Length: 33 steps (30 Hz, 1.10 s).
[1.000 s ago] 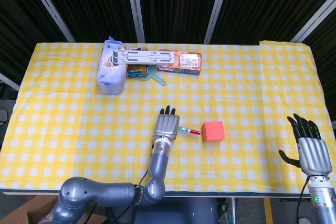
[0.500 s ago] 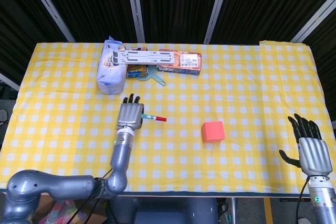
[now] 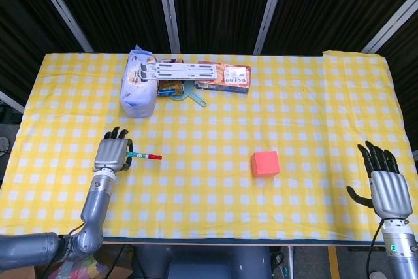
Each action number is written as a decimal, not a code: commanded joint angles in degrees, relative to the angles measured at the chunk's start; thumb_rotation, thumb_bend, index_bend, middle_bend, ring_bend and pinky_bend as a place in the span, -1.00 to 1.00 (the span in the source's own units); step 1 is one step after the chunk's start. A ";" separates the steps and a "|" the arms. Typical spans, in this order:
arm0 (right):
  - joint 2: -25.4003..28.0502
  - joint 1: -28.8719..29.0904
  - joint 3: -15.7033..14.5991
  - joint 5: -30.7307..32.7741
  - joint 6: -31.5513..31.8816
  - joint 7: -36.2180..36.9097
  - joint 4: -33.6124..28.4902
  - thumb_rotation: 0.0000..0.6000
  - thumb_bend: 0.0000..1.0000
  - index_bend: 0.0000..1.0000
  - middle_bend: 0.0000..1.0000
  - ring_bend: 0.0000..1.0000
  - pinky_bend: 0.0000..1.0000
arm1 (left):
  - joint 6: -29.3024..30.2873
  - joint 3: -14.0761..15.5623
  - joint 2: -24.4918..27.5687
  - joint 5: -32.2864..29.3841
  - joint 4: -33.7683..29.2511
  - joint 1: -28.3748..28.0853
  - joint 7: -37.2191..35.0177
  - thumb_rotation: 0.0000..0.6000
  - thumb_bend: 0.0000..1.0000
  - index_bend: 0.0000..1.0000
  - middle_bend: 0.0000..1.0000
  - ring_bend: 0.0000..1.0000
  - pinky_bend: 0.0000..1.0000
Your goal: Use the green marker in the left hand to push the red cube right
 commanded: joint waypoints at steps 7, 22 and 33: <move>0.00 0.00 -0.04 -0.18 -0.03 0.19 0.16 1.00 -0.39 -1.00 -1.00 -1.00 -1.00 | -2.23 1.33 0.64 3.59 2.86 1.62 -5.34 1.00 -0.50 -0.43 -0.91 -1.00 -0.86; -0.02 0.02 -0.19 -0.79 0.12 -0.07 0.62 1.00 -0.39 -1.00 -1.00 -1.00 -1.00 | 9.62 8.44 13.03 32.74 -2.47 13.93 -24.44 1.00 -0.57 -1.00 -1.00 -1.00 -0.97; -0.96 0.45 -0.15 -1.70 0.61 -2.24 1.09 1.00 -0.39 -1.00 -1.00 -1.00 -1.00 | 23.35 16.40 20.45 45.71 1.97 26.82 -32.93 1.00 -0.69 -1.00 -1.00 -1.00 -0.99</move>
